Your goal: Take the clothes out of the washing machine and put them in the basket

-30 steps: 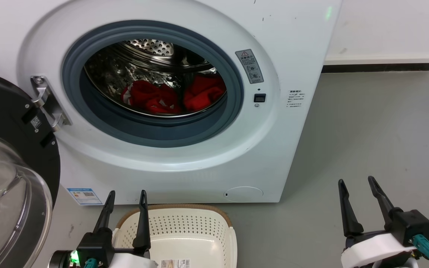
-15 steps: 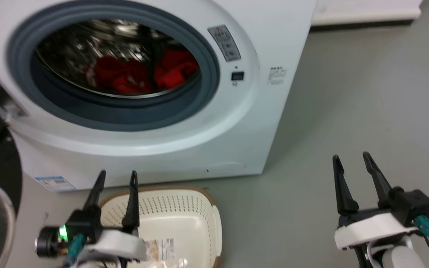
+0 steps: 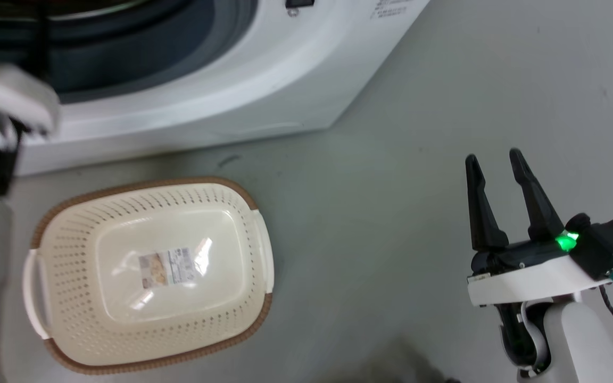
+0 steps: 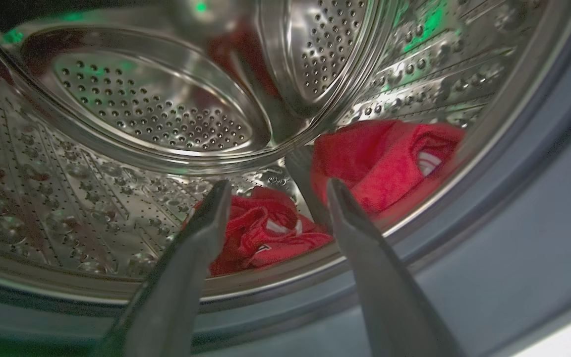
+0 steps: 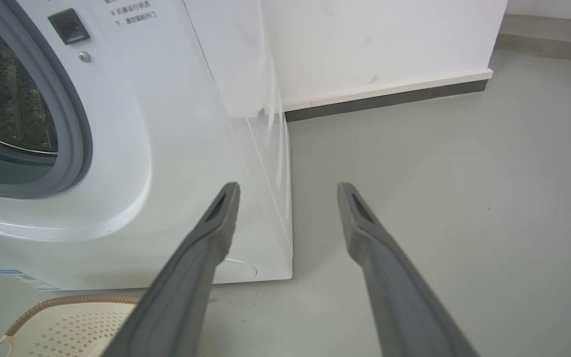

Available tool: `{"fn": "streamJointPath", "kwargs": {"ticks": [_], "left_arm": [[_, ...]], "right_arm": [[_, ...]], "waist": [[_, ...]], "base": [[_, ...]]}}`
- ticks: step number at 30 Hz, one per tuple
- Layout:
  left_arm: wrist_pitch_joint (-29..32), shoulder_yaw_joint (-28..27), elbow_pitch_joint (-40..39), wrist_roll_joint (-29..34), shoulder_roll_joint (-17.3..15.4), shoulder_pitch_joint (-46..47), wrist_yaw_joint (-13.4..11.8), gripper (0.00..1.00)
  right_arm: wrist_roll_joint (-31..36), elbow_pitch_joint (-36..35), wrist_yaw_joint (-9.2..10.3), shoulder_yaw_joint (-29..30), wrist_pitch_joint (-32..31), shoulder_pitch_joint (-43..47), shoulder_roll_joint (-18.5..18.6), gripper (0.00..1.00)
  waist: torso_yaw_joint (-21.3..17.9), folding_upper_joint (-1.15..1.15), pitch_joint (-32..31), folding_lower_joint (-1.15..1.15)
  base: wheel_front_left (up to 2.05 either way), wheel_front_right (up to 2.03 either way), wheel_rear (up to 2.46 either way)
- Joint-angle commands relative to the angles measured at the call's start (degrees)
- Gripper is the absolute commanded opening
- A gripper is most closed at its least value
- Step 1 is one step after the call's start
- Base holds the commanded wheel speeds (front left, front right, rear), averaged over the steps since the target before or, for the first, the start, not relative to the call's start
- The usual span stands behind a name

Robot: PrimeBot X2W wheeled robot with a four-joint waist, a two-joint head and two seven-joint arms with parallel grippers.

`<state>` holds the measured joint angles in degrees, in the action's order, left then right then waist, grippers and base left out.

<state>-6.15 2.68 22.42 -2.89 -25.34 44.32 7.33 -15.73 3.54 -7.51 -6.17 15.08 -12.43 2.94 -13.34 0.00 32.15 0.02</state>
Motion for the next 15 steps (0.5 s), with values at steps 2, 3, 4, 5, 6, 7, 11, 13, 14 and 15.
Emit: {"fn": "streamJointPath", "kwargs": {"ticks": [2, 3, 4, 5, 6, 7, 11, 13, 14, 15], "left_arm": [[5.0, 4.4, 2.8, -1.5, -3.4, 7.7, 0.1, 1.0], [7.1, 6.5, 3.9, -2.6, -4.9, 10.8, 0.1, 1.0], [9.1, 8.2, 5.3, -3.4, -6.4, 14.1, 0.0, 1.0], [11.8, 10.3, 6.6, -4.6, -7.9, 17.3, 0.0, 1.0], [14.5, 11.8, 7.9, -5.8, -9.0, 20.7, 0.0, 1.0], [16.9, 13.2, 9.4, -6.4, -9.9, 23.7, 0.0, 1.0], [27.3, 16.1, 15.6, -9.3, -11.6, 34.9, 0.1, 1.0], [31.6, 17.3, 18.0, -10.5, -12.4, 39.5, 0.1, 1.0], [33.7, 17.8, 19.1, -10.9, -13.0, 41.7, 0.1, 1.0], [35.6, 18.3, 20.1, -11.6, -13.3, 43.3, 0.1, 1.0]], "right_arm": [[-1.1, -1.1, 0.04, -0.6, 0.1, -2.1, -0.1, 1.0], [-1.4, -1.4, 0.04, -0.8, 0.1, -2.4, -0.1, 1.0], [-1.7, -1.6, 0.04, -0.9, 0.1, -2.7, -0.1, 1.0], [-2.0, -2.0, 0.04, -1.1, 0.1, -3.1, -0.1, 1.0], [-2.3, -2.4, 0.03, -1.3, 0.1, -3.3, -0.1, 1.0], [-2.4, -2.6, 0.04, -1.5, 0.1, -3.5, -0.1, 1.0], [-3.2, -3.2, 0.04, -2.2, 0.1, -4.5, -0.1, 1.0], [-3.8, -3.4, 0.04, -2.6, 0.1, -4.6, -0.1, 1.0], [-4.3, -3.6, 0.04, -2.8, 0.1, -4.7, -0.1, 1.0], [-4.6, -3.7, 0.04, -3.0, 0.1, -4.9, -0.1, 1.0]], "waist": [[-3.2, 0.0, 7.0, -0.02], [-3.5, 0.0, 7.9, -0.02], [-3.8, 0.0, 8.8, -0.02], [-4.1, 0.0, 9.7, -0.02], [-4.4, 0.0, 10.7, -0.02], [-4.6, 0.0, 11.5, -0.02], [-5.9, 0.0, 14.8, -0.02], [-6.8, 0.0, 16.0, -0.02], [-7.2, 0.0, 16.7, -0.02], [-7.7, 0.0, 17.3, -0.02]], "base": [[0.0, 0.0, 0.0], [0.0, 0.0, 0.0], [0.0, 0.0, 0.0], [0.0, 0.0, 0.0], [0.0, 0.0, 0.0], [0.0, 0.0, 0.0], [0.0, 0.0, 0.0], [0.0, 0.0, 0.0], [0.0, 0.0, 0.0], [0.0, 0.0, 0.0]]}}
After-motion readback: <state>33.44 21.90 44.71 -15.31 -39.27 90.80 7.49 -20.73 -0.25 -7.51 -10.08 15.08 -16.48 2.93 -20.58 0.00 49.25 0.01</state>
